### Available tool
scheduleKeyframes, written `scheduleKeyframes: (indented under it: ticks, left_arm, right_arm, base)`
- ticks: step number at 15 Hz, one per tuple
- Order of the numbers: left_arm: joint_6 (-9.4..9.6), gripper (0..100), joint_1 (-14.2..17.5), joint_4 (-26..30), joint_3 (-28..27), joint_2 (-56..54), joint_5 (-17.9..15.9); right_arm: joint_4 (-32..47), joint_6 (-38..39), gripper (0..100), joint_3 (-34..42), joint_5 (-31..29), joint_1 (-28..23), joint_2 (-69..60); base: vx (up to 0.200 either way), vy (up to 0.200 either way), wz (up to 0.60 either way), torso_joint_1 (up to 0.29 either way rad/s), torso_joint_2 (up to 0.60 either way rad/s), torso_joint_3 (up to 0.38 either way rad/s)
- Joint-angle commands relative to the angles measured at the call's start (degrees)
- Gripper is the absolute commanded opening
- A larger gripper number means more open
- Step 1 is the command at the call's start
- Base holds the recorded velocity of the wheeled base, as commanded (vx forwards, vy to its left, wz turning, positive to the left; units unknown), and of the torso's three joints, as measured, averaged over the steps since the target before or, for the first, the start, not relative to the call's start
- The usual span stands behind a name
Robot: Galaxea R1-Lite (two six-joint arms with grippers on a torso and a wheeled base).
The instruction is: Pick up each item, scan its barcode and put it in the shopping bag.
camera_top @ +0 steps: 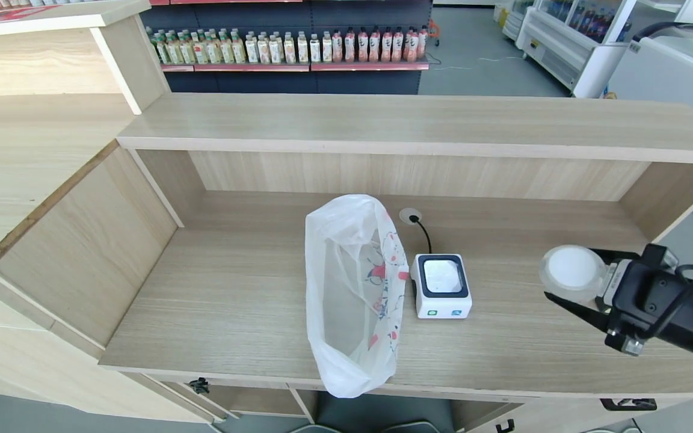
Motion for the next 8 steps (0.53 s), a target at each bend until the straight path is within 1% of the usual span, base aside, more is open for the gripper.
scheduleKeyframes:
  ticks: [1,3,5,8]
  left_arm:
    - [0.00,100,0.02,-0.01,0.01,-0.02,0.00]
    - [0.00,100,0.02,-0.01,0.01,-0.02,0.00]
    - [-0.09,100,-0.07,-0.01,0.01,-0.02,0.00]
    - [0.00,100,0.02,-0.01,0.01,-0.02,0.00]
  right_arm:
    - [-4.02,0.25,0,-3.67,2.89,0.06,8.70]
    - [-4.11,0.25,0,-7.53,7.81,0.50,11.69]
    - [-4.11,0.25,0,-9.47,12.38,0.42,13.88]
    - [-4.29,0.07,0,-9.82,19.15,-2.40,17.05]
  base:
    - [0.000,0.000,0.00,0.000,0.00,0.000]
    - [0.000,0.000,0.00,0.000,0.00,0.000]
    - [0.000,0.000,0.00,0.000,0.00,0.000]
    - [0.000,0.000,0.00,0.000,0.00,0.000]
